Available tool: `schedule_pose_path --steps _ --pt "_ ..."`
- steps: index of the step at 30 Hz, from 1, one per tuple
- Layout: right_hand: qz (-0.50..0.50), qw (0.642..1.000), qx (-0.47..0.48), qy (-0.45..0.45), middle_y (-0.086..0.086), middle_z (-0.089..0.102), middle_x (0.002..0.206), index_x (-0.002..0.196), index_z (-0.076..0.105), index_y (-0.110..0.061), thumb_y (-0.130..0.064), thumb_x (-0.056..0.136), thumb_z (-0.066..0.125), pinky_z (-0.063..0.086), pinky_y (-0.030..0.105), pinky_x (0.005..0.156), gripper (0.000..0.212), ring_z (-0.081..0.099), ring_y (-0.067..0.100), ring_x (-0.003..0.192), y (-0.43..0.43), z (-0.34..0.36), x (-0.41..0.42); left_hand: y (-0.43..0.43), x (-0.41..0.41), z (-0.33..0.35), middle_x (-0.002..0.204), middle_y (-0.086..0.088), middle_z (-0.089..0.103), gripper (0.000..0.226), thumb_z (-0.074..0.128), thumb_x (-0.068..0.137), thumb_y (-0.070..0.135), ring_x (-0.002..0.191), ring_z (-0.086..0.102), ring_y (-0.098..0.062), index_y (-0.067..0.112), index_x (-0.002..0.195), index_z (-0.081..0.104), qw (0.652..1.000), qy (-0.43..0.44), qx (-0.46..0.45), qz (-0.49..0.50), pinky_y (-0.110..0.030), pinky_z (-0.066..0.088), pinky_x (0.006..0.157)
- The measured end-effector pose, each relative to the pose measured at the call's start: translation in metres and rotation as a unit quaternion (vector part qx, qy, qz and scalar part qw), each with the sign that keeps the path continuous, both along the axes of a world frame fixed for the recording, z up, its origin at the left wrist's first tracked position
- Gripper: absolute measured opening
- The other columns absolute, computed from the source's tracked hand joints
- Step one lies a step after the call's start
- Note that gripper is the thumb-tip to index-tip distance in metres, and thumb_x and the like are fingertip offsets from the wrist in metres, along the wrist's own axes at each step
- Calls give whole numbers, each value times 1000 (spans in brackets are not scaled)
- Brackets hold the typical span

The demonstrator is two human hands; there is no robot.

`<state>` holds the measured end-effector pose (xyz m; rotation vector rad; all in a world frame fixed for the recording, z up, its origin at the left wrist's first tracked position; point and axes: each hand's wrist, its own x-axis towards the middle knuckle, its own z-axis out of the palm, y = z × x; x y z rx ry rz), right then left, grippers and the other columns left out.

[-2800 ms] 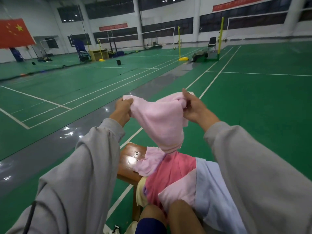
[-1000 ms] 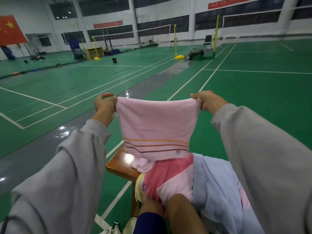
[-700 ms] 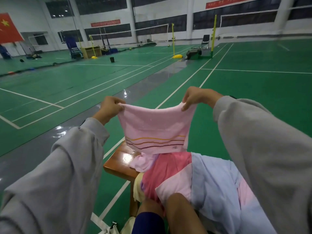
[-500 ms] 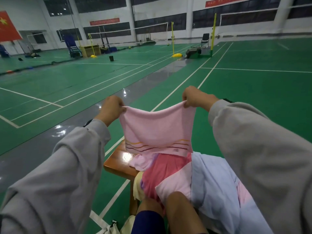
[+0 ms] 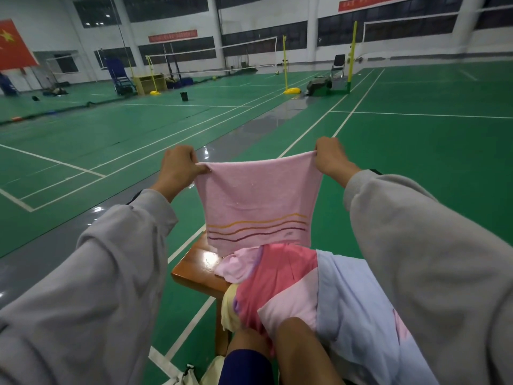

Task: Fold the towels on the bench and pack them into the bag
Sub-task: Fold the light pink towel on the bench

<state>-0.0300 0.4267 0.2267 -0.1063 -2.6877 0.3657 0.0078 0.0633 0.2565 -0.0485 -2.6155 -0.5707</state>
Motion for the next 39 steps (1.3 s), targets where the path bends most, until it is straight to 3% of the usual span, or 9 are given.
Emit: schedule_pose_path --steps 5,8,14,16,19,23,27,33,39 --pt "-21 999 -49 -9 12 60 90 95 65 -7 -3 97 49 52 38 74 16 56 31 79 3 -9 -3 -4 -2 0 73 -4 60 29 86 74 24 72 53 -25 10 75 61 1000 15 0 -11 -33 30 56" --pt "3 978 -206 -5 7 57 93 100 60 -11 -4 95 44 45 33 73 19 53 28 84 2 -20 -8 -7 -1 -2 84 -7 71 18 87 75 21 78 61 -22 12 87 77 999 -2 1 -37 -29 40 69" --pt "-8 820 -570 -55 4 57 89 94 55 -11 -4 89 41 43 24 58 17 52 17 73 -14 -31 -9 -6 0 -9 72 -20 69 20 79 81 23 69 59 -30 3 79 79 998 -38 -46 -20 -32 37 62" --pt "3 786 -615 -68 12 61 107 113 55 -2 -6 89 44 54 29 65 27 60 21 80 -14 -38 -16 -5 3 -10 72 -15 67 19 79 81 23 71 59 -29 5 78 76 999 -28 -36 -7 -31 34 60" --pt "51 788 -601 -120 17 64 124 133 45 9 -28 98 62 57 44 94 54 68 28 103 -11 -36 -6 -6 7 -6 72 -9 64 21 79 82 24 72 57 -27 6 77 71 1000 -13 -16 9 -30 34 60" --pt "177 802 -506 -263 16 74 98 106 67 11 -15 84 81 61 34 76 36 73 25 83 -10 -21 23 -11 9 -5 74 -9 62 25 83 78 24 75 56 -27 6 73 66 1000 -9 -11 23 -30 33 64" --pt "209 803 -444 -338 14 77 104 107 73 6 -19 80 84 62 37 81 39 75 29 93 -7 -12 33 -13 9 -2 75 -10 63 28 83 78 26 76 57 -28 10 71 60 999 -21 -23 27 -32 33 62" --pt "211 912 -201 -289 4 74 93 93 76 -11 -7 78 84 54 21 67 18 69 19 83 -5 -15 32 -9 6 -12 71 -6 60 23 81 77 16 75 59 -29 12 72 59 1000 -15 2 23 -30 34 57" --pt "116 983 4 -139 4 68 78 78 71 -14 -4 82 56 55 34 70 19 67 28 78 16 -19 12 1 0 -25 84 -1 65 17 82 77 26 80 60 -26 21 82 67 999 -39 5 3 -32 42 67"
